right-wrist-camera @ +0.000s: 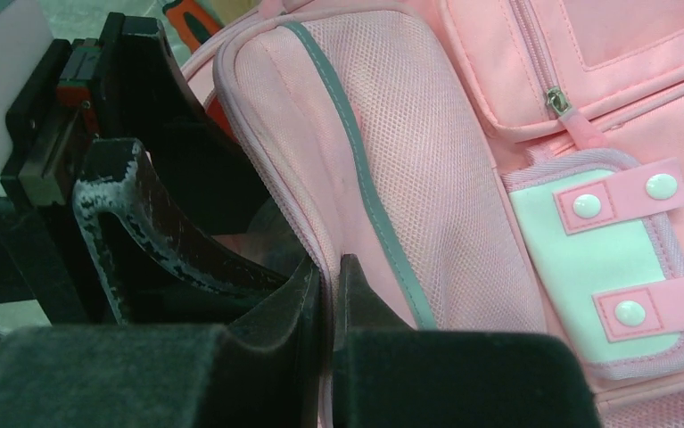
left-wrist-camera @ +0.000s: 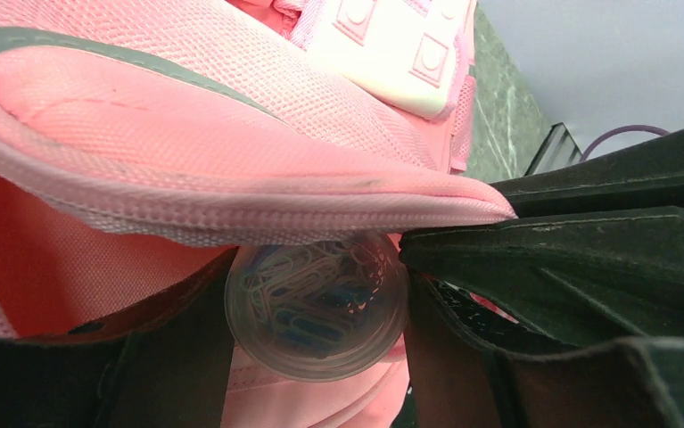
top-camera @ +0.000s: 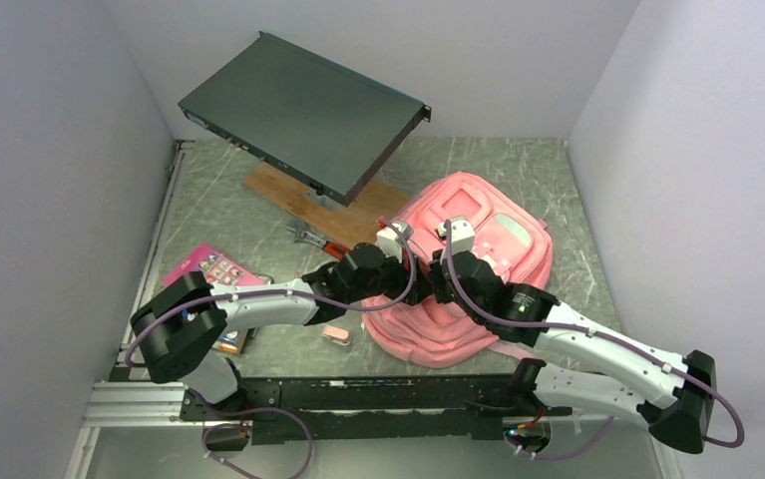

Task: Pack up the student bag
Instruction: Place the stationery in the student bag.

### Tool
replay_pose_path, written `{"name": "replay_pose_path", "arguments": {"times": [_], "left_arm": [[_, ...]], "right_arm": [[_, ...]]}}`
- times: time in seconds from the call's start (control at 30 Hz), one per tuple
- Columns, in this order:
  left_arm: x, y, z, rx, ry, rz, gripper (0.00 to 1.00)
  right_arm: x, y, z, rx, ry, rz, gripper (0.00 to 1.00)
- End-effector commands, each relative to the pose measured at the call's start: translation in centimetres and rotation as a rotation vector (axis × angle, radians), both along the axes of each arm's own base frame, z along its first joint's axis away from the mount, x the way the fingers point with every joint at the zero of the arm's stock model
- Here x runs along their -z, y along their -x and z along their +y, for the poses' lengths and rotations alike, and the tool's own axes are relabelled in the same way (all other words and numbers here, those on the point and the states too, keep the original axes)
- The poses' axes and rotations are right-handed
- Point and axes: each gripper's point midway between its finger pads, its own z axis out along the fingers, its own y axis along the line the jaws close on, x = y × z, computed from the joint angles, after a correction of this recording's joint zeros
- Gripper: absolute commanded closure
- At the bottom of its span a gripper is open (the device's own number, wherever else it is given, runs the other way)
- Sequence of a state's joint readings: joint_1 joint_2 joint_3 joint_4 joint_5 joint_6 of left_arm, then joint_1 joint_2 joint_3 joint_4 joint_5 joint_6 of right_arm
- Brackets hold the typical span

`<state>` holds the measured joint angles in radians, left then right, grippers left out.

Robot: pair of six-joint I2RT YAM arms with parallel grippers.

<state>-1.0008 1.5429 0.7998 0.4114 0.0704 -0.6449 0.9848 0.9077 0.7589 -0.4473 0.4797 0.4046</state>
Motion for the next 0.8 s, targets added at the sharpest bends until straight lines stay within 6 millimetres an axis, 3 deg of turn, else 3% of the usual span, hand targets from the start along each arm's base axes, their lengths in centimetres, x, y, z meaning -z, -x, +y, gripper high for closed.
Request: {"name": "replay_pose_path", "arguments": {"times": [0.0, 0.07, 0.27, 0.3, 0.5, 0.63, 0.7, 0.77], "left_arm": [[-3.3, -1.7, -1.2, -0.078, 0.033, -0.104, 0.42], [-2.5, -2.0, -1.5, -0.092, 0.01, -0.104, 0.37], [-0.8, -1.3, -1.6, -0.056, -0.083, -0.047, 0.02], [-1.0, -1.1, -1.2, -0.052, -0.093, -0.04, 0.0], [-3.5, 0.1, 0.6, -0.019, -0.125, -0.065, 0.0], [-3.8, 1.1, 1.6, -0.017, -0.109, -0.032, 0.0], [-4.1, 1.8, 1.6, 0.008, -0.072, -0.019, 0.06], [-4.3, 2.5, 1.5, 0.032, -0.044, -0.003, 0.18]], "right_arm": [[-5.9, -0.8, 1.3, 0.013, -0.197, -0.098, 1.0], [-6.0, -0.9, 1.0, 0.019, -0.198, -0.109, 1.0], [-5.8, -1.6, 0.5, 0.024, -0.173, -0.095, 1.0], [-5.8, -1.6, 0.5, 0.025, -0.174, -0.094, 1.0], [-6.2, -1.4, 0.3, 0.018, -0.19, -0.102, 1.0], [-6.0, -1.3, 0.4, 0.013, -0.182, -0.085, 1.0], [-6.1, -1.1, 0.5, 0.007, -0.19, -0.083, 1.0], [-6.0, -1.0, 0.5, 0.0, -0.195, -0.084, 1.0]]}}
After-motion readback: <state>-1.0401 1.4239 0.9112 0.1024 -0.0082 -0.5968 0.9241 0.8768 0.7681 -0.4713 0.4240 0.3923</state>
